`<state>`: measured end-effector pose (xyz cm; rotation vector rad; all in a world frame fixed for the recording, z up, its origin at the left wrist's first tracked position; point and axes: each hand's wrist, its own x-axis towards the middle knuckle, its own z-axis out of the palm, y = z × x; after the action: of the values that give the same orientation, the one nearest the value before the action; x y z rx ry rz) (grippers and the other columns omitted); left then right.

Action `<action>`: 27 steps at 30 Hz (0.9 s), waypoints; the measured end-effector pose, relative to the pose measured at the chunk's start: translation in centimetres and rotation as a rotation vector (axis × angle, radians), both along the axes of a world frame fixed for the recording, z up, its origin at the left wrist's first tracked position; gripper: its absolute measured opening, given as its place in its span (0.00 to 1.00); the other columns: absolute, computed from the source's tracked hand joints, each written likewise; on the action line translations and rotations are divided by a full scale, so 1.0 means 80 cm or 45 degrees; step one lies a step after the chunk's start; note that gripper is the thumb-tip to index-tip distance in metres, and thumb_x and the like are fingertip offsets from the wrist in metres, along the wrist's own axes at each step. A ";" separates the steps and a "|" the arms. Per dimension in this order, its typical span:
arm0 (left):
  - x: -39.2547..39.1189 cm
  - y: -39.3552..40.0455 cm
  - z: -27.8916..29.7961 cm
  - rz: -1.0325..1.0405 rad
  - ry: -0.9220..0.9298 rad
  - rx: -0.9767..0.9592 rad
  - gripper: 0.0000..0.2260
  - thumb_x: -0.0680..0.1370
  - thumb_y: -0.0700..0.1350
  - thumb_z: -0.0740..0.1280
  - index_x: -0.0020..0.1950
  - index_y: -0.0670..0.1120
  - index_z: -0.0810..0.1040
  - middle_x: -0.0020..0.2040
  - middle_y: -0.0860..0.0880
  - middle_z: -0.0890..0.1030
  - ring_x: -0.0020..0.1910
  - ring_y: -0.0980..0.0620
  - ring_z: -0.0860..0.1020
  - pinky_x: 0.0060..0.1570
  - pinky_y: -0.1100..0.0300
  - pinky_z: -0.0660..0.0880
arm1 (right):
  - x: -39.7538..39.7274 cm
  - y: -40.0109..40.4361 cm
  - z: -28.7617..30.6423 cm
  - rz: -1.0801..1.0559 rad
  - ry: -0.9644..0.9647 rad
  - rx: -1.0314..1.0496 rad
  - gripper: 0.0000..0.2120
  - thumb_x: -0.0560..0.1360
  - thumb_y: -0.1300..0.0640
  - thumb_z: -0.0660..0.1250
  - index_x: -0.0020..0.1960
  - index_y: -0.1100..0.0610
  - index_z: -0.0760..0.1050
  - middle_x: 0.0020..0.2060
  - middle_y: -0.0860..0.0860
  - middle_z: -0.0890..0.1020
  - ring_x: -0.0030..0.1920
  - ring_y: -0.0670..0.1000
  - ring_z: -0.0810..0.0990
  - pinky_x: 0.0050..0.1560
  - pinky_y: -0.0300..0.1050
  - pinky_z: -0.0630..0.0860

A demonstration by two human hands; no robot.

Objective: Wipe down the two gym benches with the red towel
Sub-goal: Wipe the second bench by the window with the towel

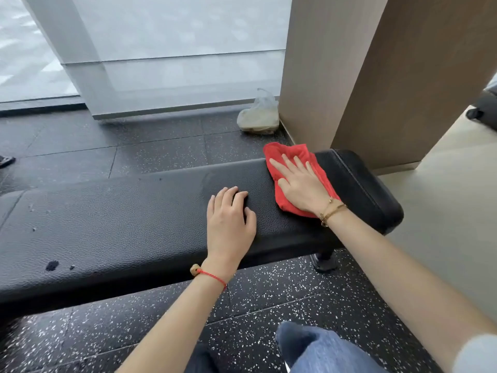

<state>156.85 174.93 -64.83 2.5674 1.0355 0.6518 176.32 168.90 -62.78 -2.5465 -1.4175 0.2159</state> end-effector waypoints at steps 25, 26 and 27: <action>-0.184 0.100 -0.007 0.454 0.025 0.146 0.17 0.74 0.47 0.62 0.61 0.45 0.78 0.62 0.46 0.78 0.65 0.43 0.72 0.69 0.45 0.64 | -0.203 0.010 -0.001 0.658 -0.040 0.059 0.27 0.81 0.49 0.54 0.78 0.40 0.50 0.79 0.45 0.50 0.79 0.52 0.45 0.78 0.48 0.38; -0.184 0.100 -0.007 0.447 0.029 0.147 0.17 0.74 0.47 0.62 0.61 0.45 0.78 0.63 0.46 0.78 0.65 0.43 0.72 0.69 0.45 0.64 | -0.197 0.009 0.001 0.605 -0.027 0.047 0.27 0.81 0.50 0.54 0.78 0.40 0.50 0.79 0.45 0.50 0.79 0.52 0.45 0.78 0.49 0.39; -0.185 0.101 -0.007 0.443 0.029 0.148 0.17 0.74 0.47 0.62 0.61 0.45 0.78 0.63 0.46 0.78 0.65 0.43 0.71 0.69 0.45 0.64 | -0.192 0.013 0.003 0.542 -0.013 0.037 0.27 0.81 0.51 0.53 0.78 0.40 0.50 0.79 0.46 0.50 0.79 0.52 0.45 0.78 0.50 0.39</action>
<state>142.08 182.97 -65.41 2.5162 1.5125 0.7884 160.97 169.92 -62.55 -2.1959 -1.9373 0.2469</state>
